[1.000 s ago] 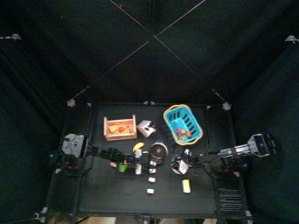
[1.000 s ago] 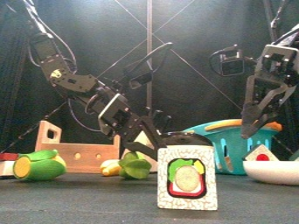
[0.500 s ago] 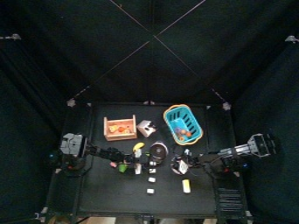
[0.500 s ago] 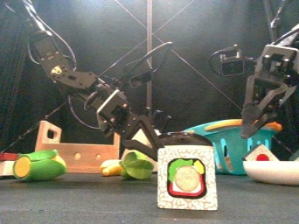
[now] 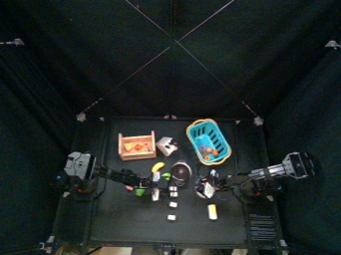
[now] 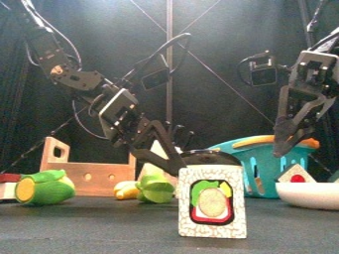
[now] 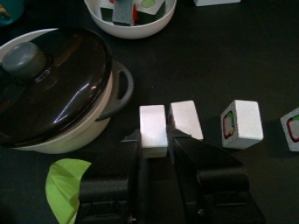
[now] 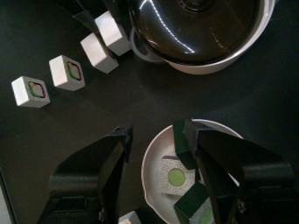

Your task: Grab sushi piece

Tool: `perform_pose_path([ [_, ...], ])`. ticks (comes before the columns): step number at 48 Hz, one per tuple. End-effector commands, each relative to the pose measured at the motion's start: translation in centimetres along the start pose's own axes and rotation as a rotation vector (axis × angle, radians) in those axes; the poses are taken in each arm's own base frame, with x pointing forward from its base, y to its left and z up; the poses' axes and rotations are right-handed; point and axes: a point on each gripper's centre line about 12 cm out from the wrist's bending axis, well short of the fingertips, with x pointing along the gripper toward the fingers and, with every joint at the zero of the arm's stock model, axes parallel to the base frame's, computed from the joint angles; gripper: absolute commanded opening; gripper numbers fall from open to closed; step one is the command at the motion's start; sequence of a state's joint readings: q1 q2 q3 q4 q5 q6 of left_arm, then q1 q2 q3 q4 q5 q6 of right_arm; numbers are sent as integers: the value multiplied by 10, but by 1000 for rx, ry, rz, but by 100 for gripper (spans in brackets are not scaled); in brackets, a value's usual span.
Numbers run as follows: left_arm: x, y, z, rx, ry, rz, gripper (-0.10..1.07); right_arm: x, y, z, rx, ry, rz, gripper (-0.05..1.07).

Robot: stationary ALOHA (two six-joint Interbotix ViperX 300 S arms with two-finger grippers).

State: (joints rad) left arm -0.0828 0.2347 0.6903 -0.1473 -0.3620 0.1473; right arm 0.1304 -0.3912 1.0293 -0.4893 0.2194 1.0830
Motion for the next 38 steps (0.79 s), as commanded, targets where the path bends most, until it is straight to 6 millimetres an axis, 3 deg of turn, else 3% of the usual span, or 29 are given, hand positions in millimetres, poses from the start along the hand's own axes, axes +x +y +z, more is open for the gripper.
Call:
perform_pose_path([
  [1,-5,1,13,-1,-37,2,52,-2,3,4,5,-13,14,86],
  [38,-18,2,10,-2,-43,4,52,2,2,1,8,4,6,86],
])
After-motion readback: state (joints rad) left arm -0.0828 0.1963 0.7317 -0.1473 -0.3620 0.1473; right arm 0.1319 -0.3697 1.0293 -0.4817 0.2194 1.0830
